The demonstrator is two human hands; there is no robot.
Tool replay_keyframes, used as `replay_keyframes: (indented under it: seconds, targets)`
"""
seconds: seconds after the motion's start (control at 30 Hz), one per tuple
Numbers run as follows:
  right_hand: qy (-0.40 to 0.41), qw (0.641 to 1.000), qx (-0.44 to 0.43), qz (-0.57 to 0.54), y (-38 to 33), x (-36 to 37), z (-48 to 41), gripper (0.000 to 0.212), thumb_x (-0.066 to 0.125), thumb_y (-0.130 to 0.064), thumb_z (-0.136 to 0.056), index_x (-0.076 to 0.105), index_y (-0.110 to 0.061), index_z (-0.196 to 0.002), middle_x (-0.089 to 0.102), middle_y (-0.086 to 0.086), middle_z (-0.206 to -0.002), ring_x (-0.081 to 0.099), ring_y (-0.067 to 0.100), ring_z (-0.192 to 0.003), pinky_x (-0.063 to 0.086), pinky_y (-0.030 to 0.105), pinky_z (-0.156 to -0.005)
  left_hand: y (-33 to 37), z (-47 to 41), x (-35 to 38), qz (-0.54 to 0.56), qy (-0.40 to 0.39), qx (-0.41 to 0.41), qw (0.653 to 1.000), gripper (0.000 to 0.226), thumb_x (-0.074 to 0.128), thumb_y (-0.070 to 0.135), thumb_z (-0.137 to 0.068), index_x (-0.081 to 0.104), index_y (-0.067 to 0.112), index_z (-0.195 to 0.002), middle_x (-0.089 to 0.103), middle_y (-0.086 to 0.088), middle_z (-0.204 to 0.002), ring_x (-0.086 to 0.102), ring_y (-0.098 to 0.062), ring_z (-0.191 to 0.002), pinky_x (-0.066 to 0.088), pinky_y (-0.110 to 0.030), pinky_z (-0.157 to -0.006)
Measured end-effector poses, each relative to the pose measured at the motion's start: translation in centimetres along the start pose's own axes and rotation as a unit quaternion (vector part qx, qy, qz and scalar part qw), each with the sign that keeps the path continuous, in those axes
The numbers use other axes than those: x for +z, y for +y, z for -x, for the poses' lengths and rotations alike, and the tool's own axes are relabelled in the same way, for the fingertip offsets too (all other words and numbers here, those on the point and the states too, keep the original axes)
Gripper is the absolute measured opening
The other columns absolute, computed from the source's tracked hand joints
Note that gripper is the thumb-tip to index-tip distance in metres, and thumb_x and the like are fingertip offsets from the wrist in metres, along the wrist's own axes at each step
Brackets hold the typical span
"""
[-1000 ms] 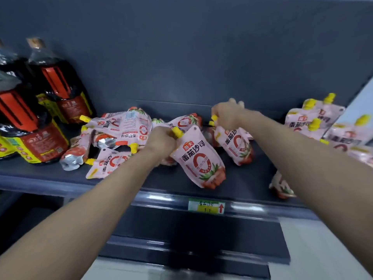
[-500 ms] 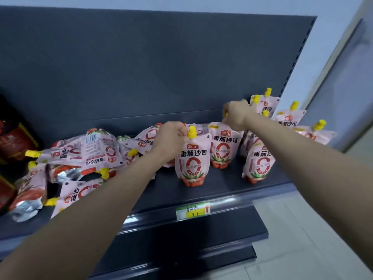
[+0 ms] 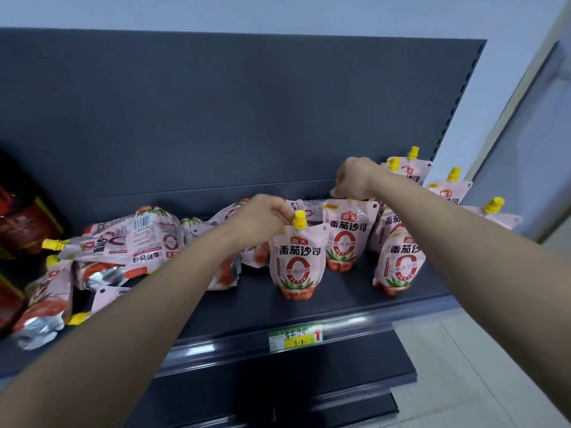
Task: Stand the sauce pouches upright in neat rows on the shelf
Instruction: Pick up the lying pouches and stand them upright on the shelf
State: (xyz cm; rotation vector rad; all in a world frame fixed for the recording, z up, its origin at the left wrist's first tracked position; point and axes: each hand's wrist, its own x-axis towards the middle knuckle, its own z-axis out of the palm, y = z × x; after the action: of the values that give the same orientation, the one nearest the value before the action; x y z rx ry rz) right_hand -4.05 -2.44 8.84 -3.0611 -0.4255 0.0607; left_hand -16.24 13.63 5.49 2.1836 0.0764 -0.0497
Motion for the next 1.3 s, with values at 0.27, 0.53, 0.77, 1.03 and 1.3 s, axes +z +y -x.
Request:
replay_keyframes:
  seconds: [0.27, 0.53, 0.77, 1.03, 1.3]
  targets:
    - [0.019, 0.996, -0.084, -0.031, -2.9, -1.0, -0.3, 0.029, 0.058, -0.032, -0.092, 0.066, -0.017, -0.115, 0.065, 0.005, -0.121, 0.053, 0.030, -0.119, 0.034, 0.043, -0.106, -2.5, -1.1, -3.5, 0.002, 0.085, -0.056, 0.995, 0.019, 0.055, -0.001, -0.087, 0.065, 0.015, -0.084, 0.069, -0.011, -0.101, 0.065, -0.022, -0.093, 0.053, -0.034, -0.087]
    - [-0.076, 0.969, -0.215, 0.095, -5.6, -0.3, -4.3, 0.044, 0.063, -0.017, -0.090, 0.056, -0.016, -0.133, 0.059, 0.005, -0.134, 0.055, 0.027, -0.122, 0.045, 0.037, -0.103, -3.9, -3.1, -3.7, -0.093, 0.110, -0.095, 0.985, 0.029, 0.060, 0.006, -0.088, 0.064, 0.006, -0.117, 0.063, -0.009, -0.124, 0.058, -0.022, -0.114, 0.043, -0.025, -0.084]
    - [-0.150, 0.899, -0.345, 0.224, -8.2, 1.1, -8.3, 0.052, 0.061, -0.014, -0.091, 0.047, -0.016, -0.141, 0.052, 0.005, -0.141, 0.049, 0.026, -0.129, 0.041, 0.037, -0.106, -4.5, -6.1, -3.0, -0.123, 0.100, -0.123, 0.980, 0.025, 0.065, 0.005, -0.081, 0.067, 0.001, -0.106, 0.067, -0.011, -0.098, 0.057, -0.019, -0.085, 0.051, -0.033, -0.077]
    - [-0.192, 0.814, -0.429, 0.342, -9.5, 4.6, -11.9, 0.060, 0.058, -0.021, -0.094, 0.035, -0.015, -0.149, 0.041, 0.006, -0.149, 0.045, 0.025, -0.131, 0.041, 0.032, -0.101, -5.7, -8.7, -2.0, -0.111, 0.092, -0.156, 0.977, 0.025, 0.066, 0.001, -0.077, 0.069, 0.006, -0.101, 0.064, -0.007, -0.088, 0.061, -0.023, -0.080, 0.055, -0.039, -0.079]
    - [-0.199, 0.764, -0.482, 0.378, -10.1, 7.6, -14.7, 0.052, 0.064, -0.020, -0.088, 0.048, -0.016, -0.138, 0.050, 0.006, -0.136, 0.055, 0.026, -0.114, 0.049, 0.030, -0.080, -6.1, -9.7, -1.4, -0.119, 0.118, -0.177, 0.970, 0.027, 0.062, 0.002, -0.081, 0.069, 0.009, -0.107, 0.065, -0.004, -0.096, 0.056, -0.014, -0.084, 0.042, -0.021, -0.071]
